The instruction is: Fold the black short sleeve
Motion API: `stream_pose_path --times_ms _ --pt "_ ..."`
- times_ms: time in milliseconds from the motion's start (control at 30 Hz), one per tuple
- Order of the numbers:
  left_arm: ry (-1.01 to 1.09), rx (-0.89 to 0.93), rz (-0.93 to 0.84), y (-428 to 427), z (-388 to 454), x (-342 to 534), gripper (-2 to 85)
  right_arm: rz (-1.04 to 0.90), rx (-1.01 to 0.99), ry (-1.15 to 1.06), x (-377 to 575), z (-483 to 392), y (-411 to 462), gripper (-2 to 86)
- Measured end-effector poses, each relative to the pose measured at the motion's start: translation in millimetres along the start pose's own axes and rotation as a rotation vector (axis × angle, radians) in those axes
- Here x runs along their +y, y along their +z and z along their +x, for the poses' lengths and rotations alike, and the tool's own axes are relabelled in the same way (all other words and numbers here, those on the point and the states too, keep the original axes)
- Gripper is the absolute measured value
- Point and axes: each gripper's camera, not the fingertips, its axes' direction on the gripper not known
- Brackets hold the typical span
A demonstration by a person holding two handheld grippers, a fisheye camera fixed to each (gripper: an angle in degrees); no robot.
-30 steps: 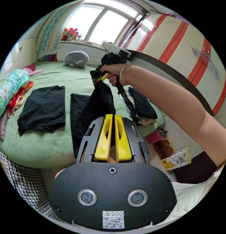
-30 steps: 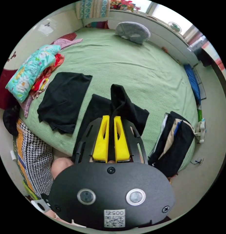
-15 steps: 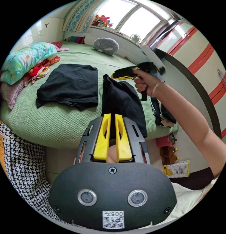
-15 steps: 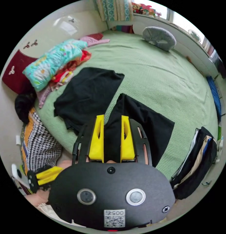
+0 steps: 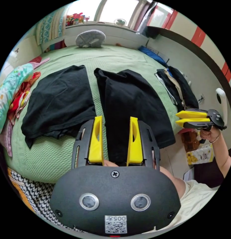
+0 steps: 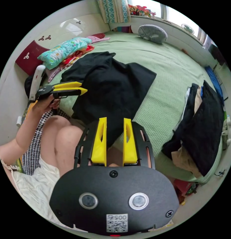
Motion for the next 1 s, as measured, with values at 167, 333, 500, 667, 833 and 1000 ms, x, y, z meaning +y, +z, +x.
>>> stream_pose_path --times_ms 167,333,500,667,833,1000 --pt "-0.034 0.016 -0.063 15.6 -6.0 -14.4 11.9 -0.024 0.024 0.008 24.1 6.7 6.3 8.7" --pt "0.027 -0.043 -0.125 -6.0 12.6 -35.8 5.6 0.013 0.033 -0.033 35.5 -2.0 6.3 7.7" --pt "-0.034 0.146 -0.089 -43.0 17.4 -66.7 3.9 0.035 0.006 -0.035 46.2 -10.9 11.0 7.4" --pt "-0.082 -0.002 -0.202 -21.5 -3.6 -77.3 4.3 0.055 -0.029 -0.028 60.1 -18.3 12.6 7.2" --pt "-0.165 -0.155 -0.309 -0.6 -19.0 -64.4 1.4 0.038 0.018 -0.045 71.7 -27.7 20.8 6.8" --pt "-0.076 -0.084 -0.162 -18.6 0.2 -73.5 0.5 0.051 0.033 -0.069 64.9 -44.4 26.4 4.6"
